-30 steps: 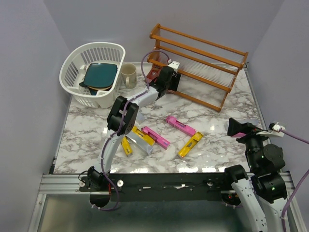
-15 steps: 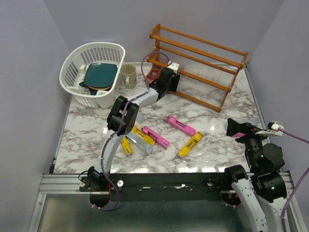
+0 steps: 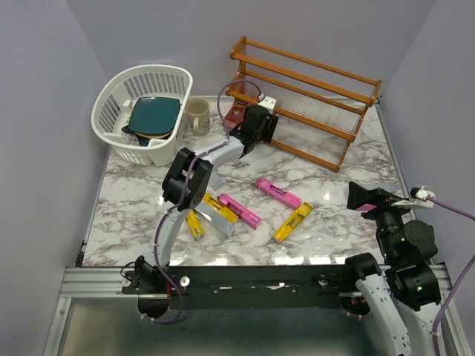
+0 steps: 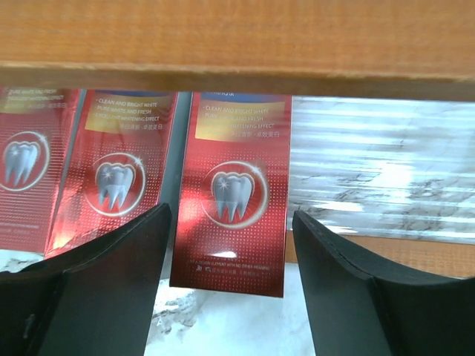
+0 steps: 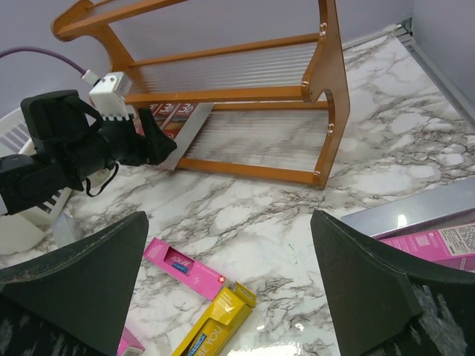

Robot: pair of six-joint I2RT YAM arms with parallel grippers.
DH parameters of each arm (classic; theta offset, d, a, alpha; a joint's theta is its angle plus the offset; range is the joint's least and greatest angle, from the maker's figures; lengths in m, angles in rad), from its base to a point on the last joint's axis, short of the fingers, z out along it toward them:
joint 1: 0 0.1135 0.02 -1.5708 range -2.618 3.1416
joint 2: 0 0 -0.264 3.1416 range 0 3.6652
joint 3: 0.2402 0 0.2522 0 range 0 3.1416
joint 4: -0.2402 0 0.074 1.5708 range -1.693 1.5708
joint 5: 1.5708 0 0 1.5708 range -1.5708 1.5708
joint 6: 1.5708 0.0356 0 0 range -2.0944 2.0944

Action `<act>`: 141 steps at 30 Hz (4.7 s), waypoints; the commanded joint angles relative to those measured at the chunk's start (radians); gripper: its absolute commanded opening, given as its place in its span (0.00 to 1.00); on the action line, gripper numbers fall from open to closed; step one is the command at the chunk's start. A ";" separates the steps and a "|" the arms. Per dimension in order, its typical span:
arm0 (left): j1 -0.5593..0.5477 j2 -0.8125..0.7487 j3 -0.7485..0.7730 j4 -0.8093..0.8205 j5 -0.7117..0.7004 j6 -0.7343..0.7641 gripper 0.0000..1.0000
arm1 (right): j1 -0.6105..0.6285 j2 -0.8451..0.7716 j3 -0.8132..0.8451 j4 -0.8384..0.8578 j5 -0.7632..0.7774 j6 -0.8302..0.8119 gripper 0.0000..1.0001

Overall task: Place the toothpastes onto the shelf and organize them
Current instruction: Place the toothpaste on the shelf.

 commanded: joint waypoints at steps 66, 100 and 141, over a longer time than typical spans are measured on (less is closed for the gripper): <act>-0.058 -0.054 -0.011 -0.009 -0.027 -0.169 0.87 | 0.006 0.022 -0.013 0.011 -0.038 -0.011 0.98; -0.118 0.107 0.243 -0.222 -0.020 -0.113 0.92 | 0.006 0.045 -0.011 0.012 -0.046 -0.006 0.98; -0.101 -0.418 -0.201 -0.094 0.032 -0.192 0.98 | 0.005 0.095 0.001 0.015 -0.305 -0.057 0.99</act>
